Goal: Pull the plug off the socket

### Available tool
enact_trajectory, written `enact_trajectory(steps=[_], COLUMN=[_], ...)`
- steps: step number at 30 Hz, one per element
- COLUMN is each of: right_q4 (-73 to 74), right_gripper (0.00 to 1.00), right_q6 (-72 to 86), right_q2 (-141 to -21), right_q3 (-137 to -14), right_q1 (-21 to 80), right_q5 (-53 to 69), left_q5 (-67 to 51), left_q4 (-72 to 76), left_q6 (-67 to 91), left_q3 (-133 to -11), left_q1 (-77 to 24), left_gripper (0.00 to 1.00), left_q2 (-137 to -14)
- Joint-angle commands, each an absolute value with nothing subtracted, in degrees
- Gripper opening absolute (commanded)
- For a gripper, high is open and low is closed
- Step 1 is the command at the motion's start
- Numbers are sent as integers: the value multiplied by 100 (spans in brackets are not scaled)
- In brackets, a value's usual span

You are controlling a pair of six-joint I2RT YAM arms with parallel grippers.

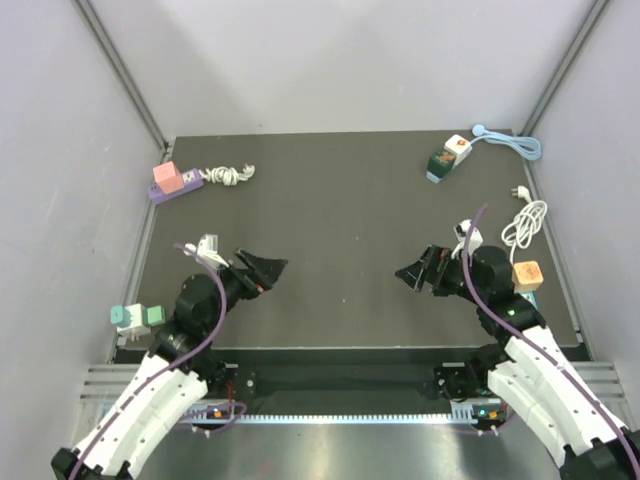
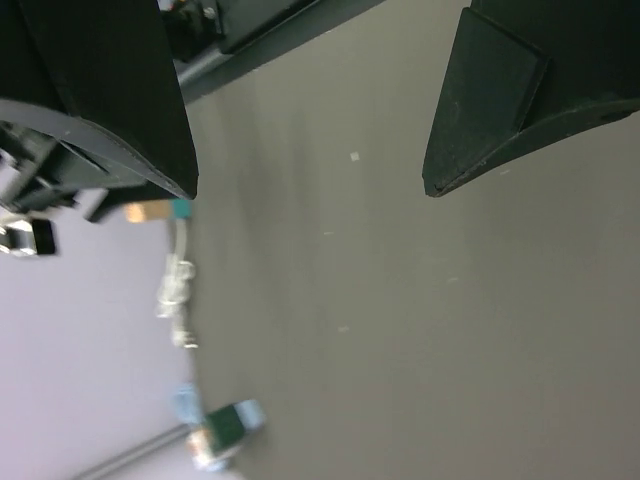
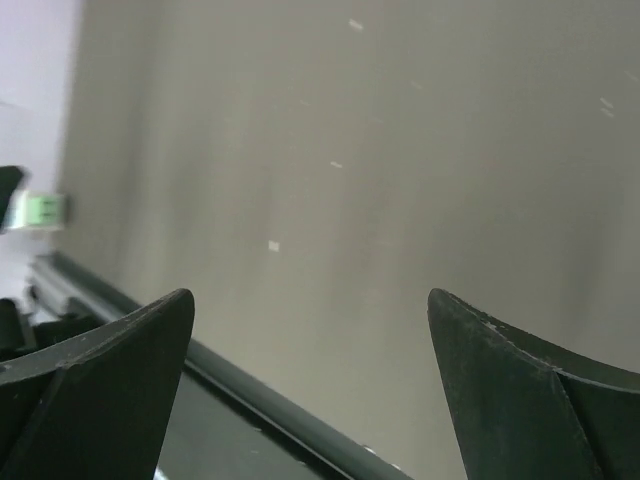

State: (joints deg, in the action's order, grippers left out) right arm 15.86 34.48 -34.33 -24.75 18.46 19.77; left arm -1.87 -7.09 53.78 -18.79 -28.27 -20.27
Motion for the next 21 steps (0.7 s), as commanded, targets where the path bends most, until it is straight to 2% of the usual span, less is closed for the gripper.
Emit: enact_trajectory(steps=[1, 7, 14, 16, 21], right_q4=[2189, 1741, 1371, 1371, 1362], right_gripper=[100, 100, 100, 100, 100], right_q6=[3067, 2936, 3111, 3190, 3217], right_q2=[-3568, -3832, -4420, -4535, -4746], right_q3=[-2725, -2725, -2847, -2891, -2927], right_q1=[1793, 1793, 1793, 1793, 1793], right_q5=[1336, 1634, 1969, 1960, 2092], left_q5=[614, 2027, 3723, 3911, 3911], left_q4=[-1888, -2987, -5139, -5580, -5607], left_q6=[5046, 4992, 6475, 6530, 6039], left_q3=[-2599, -3330, -4157, -4402, -4938], left_q1=[-2812, -2812, -2812, -2812, -2804], left_gripper=[98, 98, 98, 98, 99], left_q2=[-2635, -3181, -3700, -3840, -4033])
